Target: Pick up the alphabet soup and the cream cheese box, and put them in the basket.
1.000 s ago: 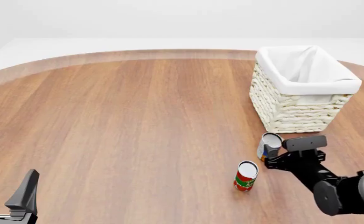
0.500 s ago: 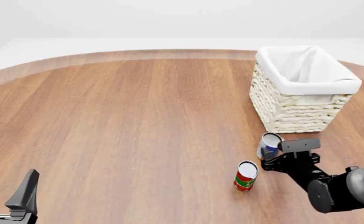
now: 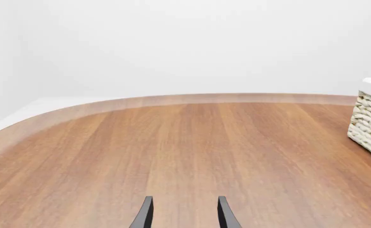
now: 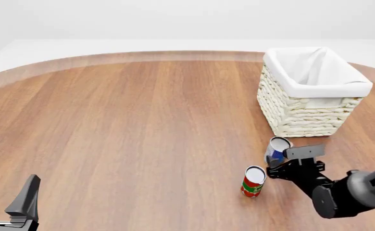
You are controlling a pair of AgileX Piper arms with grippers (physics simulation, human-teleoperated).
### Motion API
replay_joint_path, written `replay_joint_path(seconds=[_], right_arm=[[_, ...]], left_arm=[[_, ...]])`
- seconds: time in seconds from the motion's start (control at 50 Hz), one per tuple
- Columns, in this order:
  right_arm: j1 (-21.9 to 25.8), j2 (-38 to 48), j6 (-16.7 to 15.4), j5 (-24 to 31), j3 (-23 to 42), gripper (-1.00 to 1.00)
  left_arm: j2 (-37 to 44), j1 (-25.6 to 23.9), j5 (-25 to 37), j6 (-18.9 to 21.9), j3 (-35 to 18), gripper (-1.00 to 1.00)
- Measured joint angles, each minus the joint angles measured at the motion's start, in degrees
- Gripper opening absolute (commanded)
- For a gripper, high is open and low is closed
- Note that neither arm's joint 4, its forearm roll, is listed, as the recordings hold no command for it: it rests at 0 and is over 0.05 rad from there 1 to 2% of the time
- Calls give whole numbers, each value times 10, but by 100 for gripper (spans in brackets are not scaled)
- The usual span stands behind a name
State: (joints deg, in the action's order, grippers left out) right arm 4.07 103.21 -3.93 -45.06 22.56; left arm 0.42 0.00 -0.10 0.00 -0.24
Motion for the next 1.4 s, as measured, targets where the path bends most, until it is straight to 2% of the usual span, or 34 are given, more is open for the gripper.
replay_joint_path(seconds=[0.48,0.64,0.66,1.06,1.4], right_arm=[[2,56,9,-21,13,100],[3,62,25,-29,14,100],[3,63,26,-30,14,-100],[-4,56,7,-30,7,-100],[-17,5,-13,-18,-14,-100]], left_arm=[[0,0,0,0,0,100],[0,0,0,0,0,100],[0,0,0,0,0,100],[0,0,0,0,0,100],[0,0,0,0,0,100]])
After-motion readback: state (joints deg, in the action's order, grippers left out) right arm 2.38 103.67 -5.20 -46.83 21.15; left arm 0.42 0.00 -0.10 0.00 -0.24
